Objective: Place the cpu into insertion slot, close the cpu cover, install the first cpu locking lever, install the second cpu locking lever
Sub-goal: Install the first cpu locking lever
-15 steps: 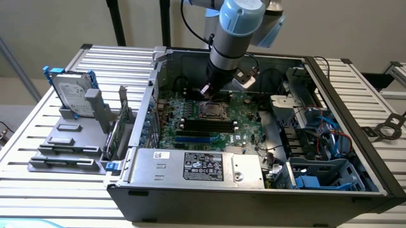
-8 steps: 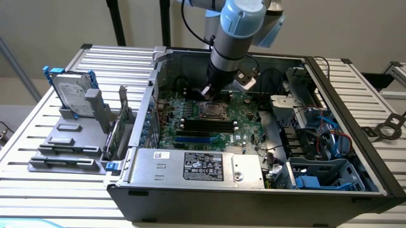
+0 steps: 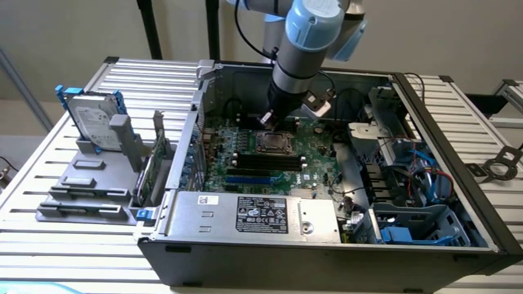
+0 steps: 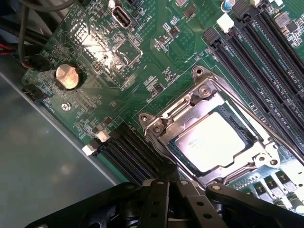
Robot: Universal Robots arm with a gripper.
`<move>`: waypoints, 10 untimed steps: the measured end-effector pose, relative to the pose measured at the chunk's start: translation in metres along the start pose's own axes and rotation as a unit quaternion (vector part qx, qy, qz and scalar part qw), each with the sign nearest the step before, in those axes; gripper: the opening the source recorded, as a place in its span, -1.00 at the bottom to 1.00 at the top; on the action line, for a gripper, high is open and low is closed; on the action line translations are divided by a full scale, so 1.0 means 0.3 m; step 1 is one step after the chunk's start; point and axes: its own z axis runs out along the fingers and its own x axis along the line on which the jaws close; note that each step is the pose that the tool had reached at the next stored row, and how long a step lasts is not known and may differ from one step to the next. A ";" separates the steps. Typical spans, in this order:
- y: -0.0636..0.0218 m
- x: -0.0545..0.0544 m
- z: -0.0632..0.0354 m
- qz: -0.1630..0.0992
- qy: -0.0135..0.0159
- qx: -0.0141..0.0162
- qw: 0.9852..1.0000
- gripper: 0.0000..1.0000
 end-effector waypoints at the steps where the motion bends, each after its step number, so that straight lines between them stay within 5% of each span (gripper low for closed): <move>1: 0.002 0.001 0.000 0.000 0.000 0.000 1.000 -0.77; 10: 0.022 0.019 0.002 -0.004 -0.001 0.001 1.000 -0.77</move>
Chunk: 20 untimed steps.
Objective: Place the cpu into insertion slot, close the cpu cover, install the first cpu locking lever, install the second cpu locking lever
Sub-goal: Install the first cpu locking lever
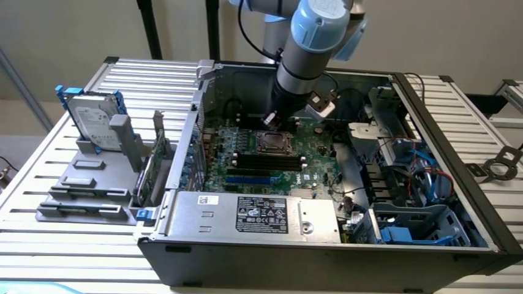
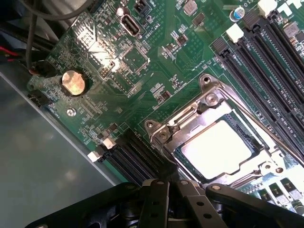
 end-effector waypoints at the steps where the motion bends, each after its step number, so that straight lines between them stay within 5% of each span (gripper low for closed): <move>1: 0.003 0.003 0.000 -0.001 0.000 0.000 1.000 -0.77; 10: 0.020 0.016 -0.001 -0.005 -0.001 0.002 1.000 -0.77; 20: 0.030 0.011 -0.010 -0.007 0.004 0.011 1.000 -0.77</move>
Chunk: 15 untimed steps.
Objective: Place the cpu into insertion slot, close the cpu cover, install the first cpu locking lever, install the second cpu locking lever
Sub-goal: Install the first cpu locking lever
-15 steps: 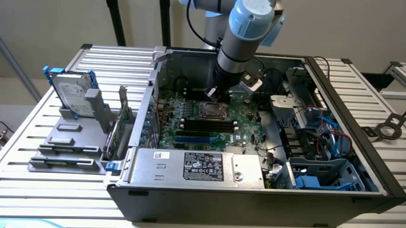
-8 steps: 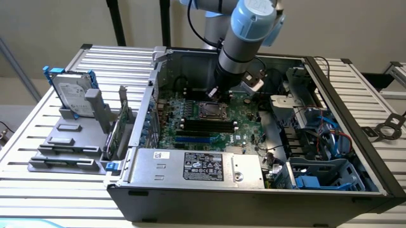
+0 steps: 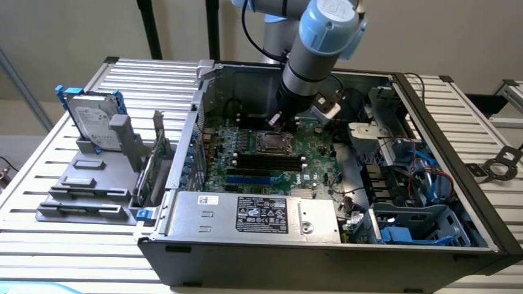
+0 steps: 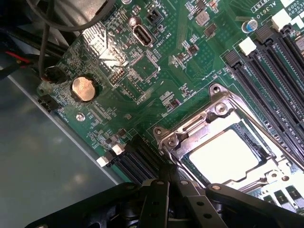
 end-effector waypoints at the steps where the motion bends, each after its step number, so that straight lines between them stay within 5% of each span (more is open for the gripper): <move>1: 0.002 -0.001 -0.001 0.000 0.000 0.000 1.000 -0.77; 9: 0.009 -0.007 -0.005 -0.005 0.001 0.003 1.000 -0.77; 15: 0.010 -0.007 -0.003 -0.011 0.005 0.010 1.000 -0.77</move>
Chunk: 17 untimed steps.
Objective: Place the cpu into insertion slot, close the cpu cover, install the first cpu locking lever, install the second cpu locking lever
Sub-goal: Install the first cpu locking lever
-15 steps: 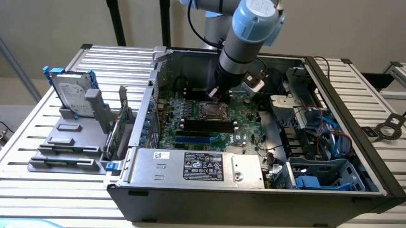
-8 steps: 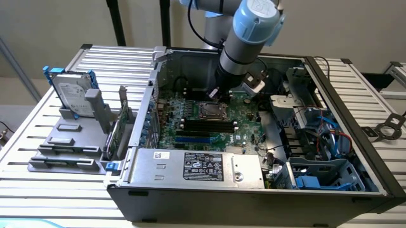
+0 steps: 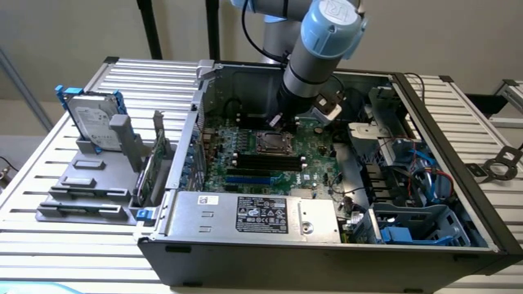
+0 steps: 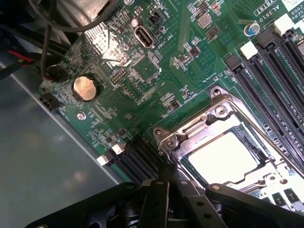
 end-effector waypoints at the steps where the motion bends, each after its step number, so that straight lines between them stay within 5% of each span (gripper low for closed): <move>1: 0.000 0.000 0.000 -0.001 0.000 0.001 1.000 -0.77; 6: 0.002 -0.001 0.000 -0.007 0.002 0.005 1.000 -0.77; 17: 0.007 -0.005 0.010 -0.016 0.000 0.008 1.000 -0.77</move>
